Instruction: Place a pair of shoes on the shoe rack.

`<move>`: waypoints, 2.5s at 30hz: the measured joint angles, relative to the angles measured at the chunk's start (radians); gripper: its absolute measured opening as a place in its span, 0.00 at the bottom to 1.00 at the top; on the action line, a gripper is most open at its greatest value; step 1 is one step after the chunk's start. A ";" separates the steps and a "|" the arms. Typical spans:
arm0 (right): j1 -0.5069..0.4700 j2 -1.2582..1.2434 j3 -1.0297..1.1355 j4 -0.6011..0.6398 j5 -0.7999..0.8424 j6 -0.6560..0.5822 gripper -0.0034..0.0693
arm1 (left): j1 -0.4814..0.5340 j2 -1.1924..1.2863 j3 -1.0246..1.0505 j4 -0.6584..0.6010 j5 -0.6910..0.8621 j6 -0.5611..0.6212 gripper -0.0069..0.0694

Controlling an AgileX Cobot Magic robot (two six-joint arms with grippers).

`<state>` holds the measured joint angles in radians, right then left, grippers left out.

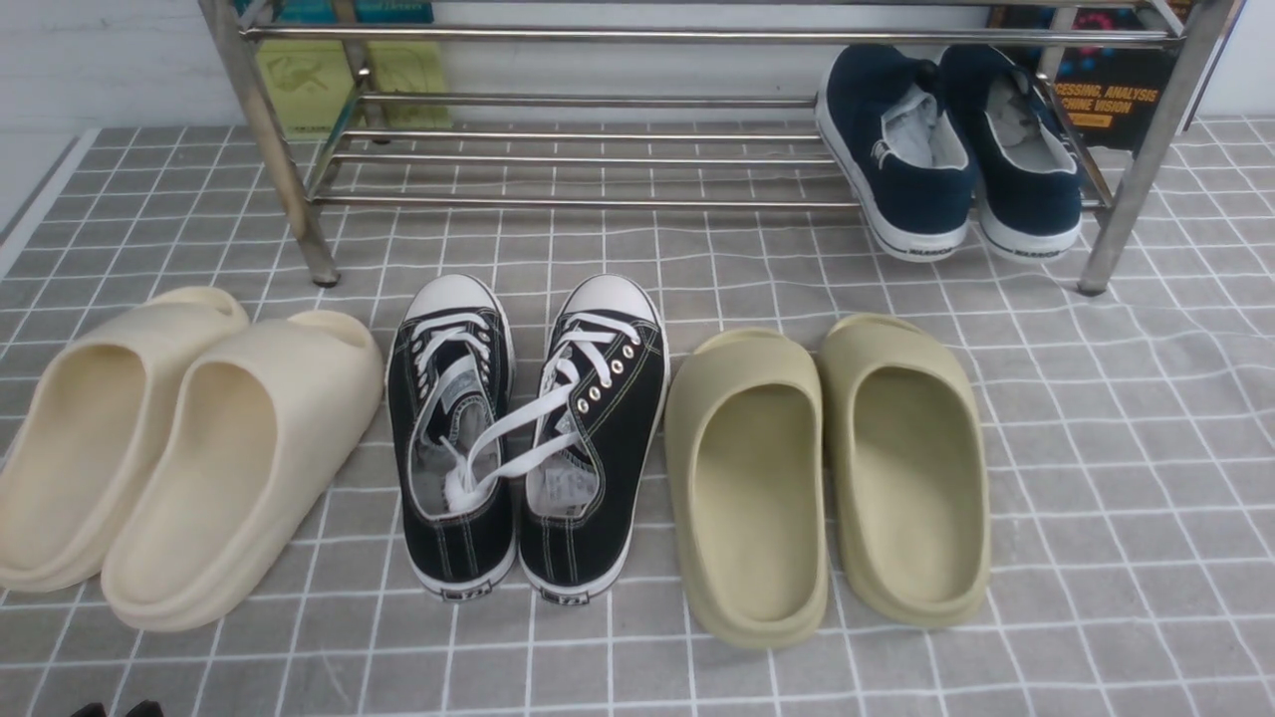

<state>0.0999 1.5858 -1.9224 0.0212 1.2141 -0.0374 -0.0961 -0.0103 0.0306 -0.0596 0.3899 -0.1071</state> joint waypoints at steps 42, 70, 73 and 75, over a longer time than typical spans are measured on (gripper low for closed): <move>-0.093 -1.583 1.948 0.077 -1.174 -0.195 0.07 | 0.001 0.000 0.000 0.001 0.001 0.000 0.40; -0.217 -1.596 1.938 0.067 -0.820 -0.178 0.07 | 0.001 -0.001 0.000 0.000 -0.002 0.000 0.40; -0.217 -1.596 1.938 0.067 -0.820 -0.178 0.08 | 0.001 -0.001 0.000 0.000 -0.002 0.000 0.40; -0.217 -1.596 1.938 0.067 -0.820 -0.178 0.08 | 0.001 -0.001 0.000 0.000 -0.002 0.000 0.40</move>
<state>-0.1175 -0.0099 0.0156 0.0886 0.3936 -0.2153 -0.0953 -0.0113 0.0306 -0.0596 0.3880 -0.1071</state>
